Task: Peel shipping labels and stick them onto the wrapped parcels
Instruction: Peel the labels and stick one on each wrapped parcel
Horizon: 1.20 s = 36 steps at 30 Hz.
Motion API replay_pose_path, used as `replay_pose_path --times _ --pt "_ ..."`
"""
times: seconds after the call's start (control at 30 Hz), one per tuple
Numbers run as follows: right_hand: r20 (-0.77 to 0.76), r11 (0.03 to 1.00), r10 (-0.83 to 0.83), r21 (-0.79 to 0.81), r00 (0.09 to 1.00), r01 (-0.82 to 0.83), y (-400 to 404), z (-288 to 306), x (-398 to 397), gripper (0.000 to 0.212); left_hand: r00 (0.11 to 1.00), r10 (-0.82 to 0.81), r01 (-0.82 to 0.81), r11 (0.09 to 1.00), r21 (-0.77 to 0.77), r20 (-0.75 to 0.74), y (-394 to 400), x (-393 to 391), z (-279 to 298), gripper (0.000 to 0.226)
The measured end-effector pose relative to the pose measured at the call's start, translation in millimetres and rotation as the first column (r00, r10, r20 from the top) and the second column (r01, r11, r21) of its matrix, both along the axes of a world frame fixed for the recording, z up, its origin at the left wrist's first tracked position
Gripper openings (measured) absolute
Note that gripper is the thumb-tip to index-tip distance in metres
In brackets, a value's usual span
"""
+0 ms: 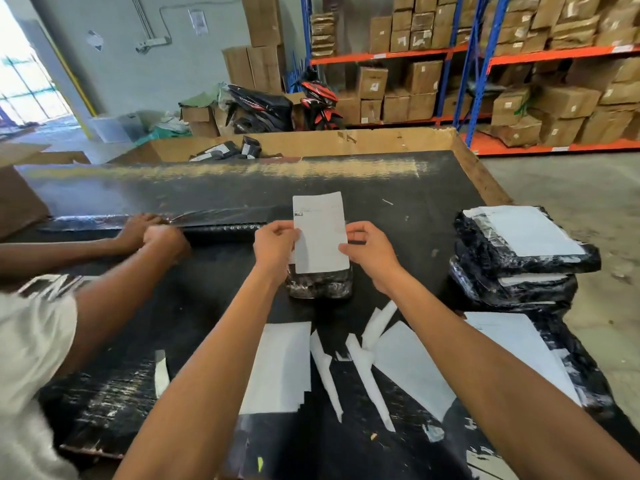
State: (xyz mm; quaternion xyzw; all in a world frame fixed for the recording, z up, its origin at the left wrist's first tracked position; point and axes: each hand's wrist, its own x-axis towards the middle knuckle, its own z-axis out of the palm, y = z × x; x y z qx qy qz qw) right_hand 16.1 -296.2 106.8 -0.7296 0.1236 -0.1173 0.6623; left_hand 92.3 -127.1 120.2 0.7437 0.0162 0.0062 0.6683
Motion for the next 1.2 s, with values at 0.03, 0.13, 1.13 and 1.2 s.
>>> replay_pose_path --times 0.03,0.13,1.13,1.2 --pt "-0.004 1.0 -0.008 -0.007 1.0 0.008 4 0 9 0.032 1.0 -0.005 0.005 1.0 0.006 -0.008 2 9 0 0.014" --pt "-0.028 0.999 -0.022 -0.044 0.999 0.021 14 -1 25 0.036 0.999 -0.013 0.014 1.0 0.024 -0.033 7 30 -4 0.017" --pt "0.047 0.634 0.059 -0.773 0.997 -0.001 11 -34 38 0.022 0.835 -0.425 0.193 0.821 0.537 0.35 23 65 -51 0.037" --pt "-0.017 0.595 0.089 -0.801 0.996 -0.067 4 -35 44 0.028 0.775 -0.549 0.25 0.72 0.647 0.312 18 71 -50 0.031"
